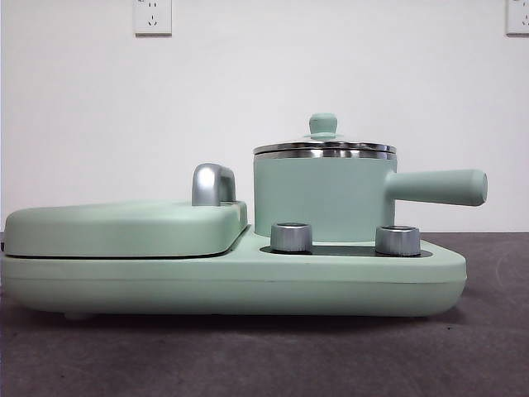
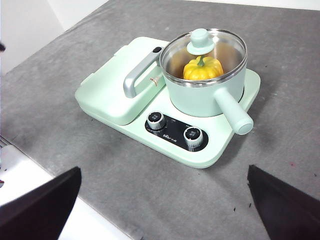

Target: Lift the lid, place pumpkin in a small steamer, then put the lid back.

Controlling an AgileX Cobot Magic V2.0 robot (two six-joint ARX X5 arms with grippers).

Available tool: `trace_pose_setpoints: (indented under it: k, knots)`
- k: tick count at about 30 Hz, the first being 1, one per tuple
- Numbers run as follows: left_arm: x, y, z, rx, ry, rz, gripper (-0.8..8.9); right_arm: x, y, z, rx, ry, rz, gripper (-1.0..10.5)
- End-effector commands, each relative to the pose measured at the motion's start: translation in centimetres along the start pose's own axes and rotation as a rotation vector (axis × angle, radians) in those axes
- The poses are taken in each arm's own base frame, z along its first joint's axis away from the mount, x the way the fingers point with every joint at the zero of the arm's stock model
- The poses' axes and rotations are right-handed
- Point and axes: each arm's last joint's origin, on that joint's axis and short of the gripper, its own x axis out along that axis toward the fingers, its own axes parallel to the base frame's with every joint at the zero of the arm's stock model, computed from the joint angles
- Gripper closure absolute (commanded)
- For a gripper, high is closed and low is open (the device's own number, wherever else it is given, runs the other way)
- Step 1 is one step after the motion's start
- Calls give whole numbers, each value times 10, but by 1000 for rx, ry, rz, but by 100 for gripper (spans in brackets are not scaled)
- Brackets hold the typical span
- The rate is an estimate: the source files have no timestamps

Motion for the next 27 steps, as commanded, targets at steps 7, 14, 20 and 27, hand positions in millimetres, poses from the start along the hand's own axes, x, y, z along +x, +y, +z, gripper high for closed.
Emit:
trace_pose_setpoints:
  k: [7, 14, 20, 27]
  knots:
    - [-23, 7, -39, -90, -183, 59, 785, -2, 1, 1, -8, -3, 6, 915]
    - [-31, 6, -41, -94, -232, 44, 789, -2, 1, 2, -2, -11, 5, 936]
    - [-31, 6, -41, -95, -231, 44, 789, -2, 1, 2, -2, -11, 6, 936]
    - [-19, 14, -46, -141, -290, 129, 789, -2, 1, 2, -2, -11, 6, 936]
